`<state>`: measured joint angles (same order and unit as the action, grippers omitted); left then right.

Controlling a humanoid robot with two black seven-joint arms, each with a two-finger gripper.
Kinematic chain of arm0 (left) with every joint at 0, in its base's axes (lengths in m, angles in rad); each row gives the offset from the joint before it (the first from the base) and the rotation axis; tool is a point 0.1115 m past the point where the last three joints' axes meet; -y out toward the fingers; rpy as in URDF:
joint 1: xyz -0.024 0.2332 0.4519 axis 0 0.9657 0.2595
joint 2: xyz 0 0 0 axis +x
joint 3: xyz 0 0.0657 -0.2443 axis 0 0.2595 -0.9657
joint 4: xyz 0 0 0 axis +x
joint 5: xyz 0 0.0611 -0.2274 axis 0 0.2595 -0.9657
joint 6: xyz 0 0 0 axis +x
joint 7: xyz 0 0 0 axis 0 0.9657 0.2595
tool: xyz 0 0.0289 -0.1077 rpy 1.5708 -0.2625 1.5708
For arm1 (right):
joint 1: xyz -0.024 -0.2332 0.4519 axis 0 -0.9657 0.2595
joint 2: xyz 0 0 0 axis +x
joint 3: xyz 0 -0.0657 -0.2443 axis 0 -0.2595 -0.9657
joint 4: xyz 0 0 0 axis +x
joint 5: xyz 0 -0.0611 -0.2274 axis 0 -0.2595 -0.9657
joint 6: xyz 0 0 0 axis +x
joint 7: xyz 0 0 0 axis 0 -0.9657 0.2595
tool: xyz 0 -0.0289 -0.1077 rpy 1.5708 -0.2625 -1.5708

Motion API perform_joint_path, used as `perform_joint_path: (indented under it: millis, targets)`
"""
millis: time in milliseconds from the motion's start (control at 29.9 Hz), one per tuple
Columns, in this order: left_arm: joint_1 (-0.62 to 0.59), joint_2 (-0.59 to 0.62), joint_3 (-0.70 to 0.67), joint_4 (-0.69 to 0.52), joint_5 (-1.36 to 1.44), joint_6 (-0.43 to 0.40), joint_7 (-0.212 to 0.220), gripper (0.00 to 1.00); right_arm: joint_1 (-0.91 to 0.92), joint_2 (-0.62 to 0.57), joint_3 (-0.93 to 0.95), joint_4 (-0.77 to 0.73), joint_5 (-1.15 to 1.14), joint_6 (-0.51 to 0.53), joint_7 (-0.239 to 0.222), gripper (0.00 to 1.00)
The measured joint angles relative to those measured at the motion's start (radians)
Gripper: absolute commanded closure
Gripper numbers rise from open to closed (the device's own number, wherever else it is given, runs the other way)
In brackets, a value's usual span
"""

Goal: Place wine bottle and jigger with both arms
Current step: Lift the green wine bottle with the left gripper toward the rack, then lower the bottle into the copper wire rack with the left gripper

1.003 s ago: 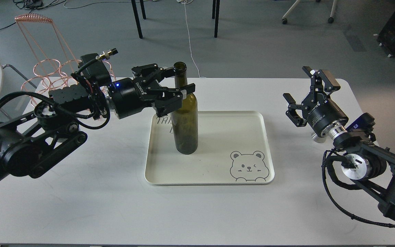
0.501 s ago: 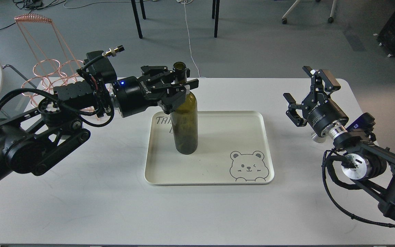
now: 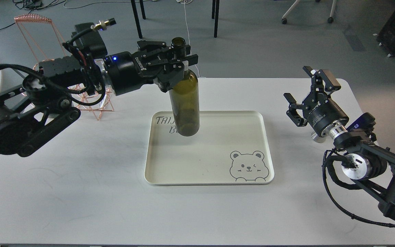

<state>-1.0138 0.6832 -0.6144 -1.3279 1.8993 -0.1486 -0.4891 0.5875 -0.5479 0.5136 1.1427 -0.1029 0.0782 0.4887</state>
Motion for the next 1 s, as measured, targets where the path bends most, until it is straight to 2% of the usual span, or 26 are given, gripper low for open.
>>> perform_joint_path:
  millis: [100, 201, 434, 1003]
  targets:
    - [-0.051, 0.075, 0.002, 0.038, -0.01, -0.067, 0.0, 0.92, 0.0, 0.001, 0.0, -0.001, 0.0, 0.0, 0.0, 0.01]
    - [-0.065, 0.128, 0.003, 0.102, -0.01, -0.087, 0.001, 0.92, 0.0, 0.003, 0.0, -0.001, 0.0, 0.0, 0.0, 0.01]
    - [-0.099, 0.162, 0.003, 0.236, -0.01, -0.088, 0.001, 0.92, -0.006, 0.01, -0.001, -0.011, -0.021, 0.0, 0.0, 0.01]
    - [-0.114, 0.166, 0.028, 0.325, 0.003, -0.062, 0.0, 0.92, -0.014, 0.011, 0.0, -0.015, -0.028, 0.0, 0.0, 0.01]
